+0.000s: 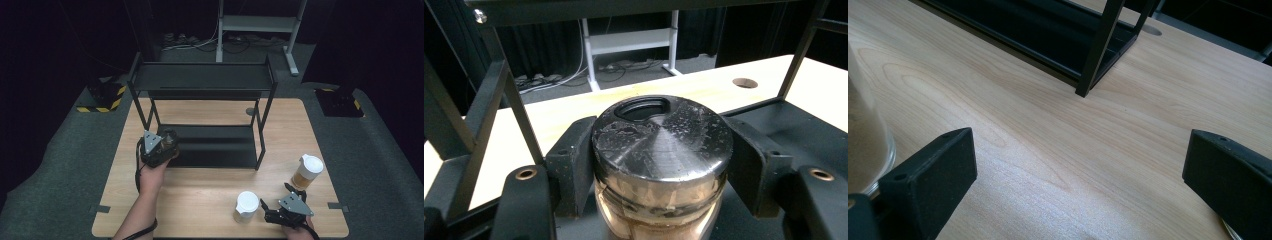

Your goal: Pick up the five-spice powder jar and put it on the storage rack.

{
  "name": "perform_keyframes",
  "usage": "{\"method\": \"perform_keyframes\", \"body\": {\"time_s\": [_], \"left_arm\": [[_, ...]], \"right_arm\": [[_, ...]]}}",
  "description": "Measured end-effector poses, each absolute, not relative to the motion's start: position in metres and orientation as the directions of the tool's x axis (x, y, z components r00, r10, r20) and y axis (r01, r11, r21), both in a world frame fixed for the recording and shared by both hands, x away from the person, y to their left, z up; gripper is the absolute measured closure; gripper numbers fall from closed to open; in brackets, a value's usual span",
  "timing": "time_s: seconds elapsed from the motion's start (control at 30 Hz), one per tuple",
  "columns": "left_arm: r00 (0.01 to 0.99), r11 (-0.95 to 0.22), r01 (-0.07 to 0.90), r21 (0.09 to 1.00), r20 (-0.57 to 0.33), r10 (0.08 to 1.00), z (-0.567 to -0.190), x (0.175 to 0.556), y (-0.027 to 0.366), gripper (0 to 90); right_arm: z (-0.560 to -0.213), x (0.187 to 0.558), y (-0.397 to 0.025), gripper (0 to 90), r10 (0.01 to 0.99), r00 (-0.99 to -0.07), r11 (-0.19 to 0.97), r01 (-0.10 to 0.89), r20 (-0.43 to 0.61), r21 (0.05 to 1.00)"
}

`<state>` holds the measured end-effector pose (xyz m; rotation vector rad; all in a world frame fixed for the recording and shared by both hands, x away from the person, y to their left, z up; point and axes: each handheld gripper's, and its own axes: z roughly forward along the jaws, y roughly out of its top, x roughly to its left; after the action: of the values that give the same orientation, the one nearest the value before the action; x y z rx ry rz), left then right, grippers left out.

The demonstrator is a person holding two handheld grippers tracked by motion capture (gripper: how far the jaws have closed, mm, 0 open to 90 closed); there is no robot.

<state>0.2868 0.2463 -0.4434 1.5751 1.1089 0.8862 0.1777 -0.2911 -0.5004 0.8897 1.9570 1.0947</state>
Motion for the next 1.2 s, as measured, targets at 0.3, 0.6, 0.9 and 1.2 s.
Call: {"method": "perform_keyframes", "body": {"time_s": [0.3,0.6,0.9,1.2], "left_arm": [[0.308,-0.110,0.259,0.959,0.026,0.951,-0.446,0.294,0.243,34.7],[0.309,-0.107,0.280,0.954,0.015,0.951,-0.451,0.299,0.239,34.7],[0.308,-0.100,0.286,0.953,0.007,0.951,-0.453,0.299,0.239,34.6],[0.298,-0.096,0.297,0.950,0.003,0.955,-0.455,0.299,0.240,34.6]], "right_arm": [[-0.500,0.178,-0.292,0.3,0.826,-0.509,0.398,0.223,-0.243,0.890],[-0.500,0.178,-0.292,0.3,0.824,-0.511,0.400,0.221,-0.244,0.889],[-0.500,0.178,-0.292,0.3,0.823,-0.511,0.404,0.219,-0.248,0.888],[-0.501,0.178,-0.292,0.3,0.822,-0.511,0.405,0.216,-0.250,0.888]]}}
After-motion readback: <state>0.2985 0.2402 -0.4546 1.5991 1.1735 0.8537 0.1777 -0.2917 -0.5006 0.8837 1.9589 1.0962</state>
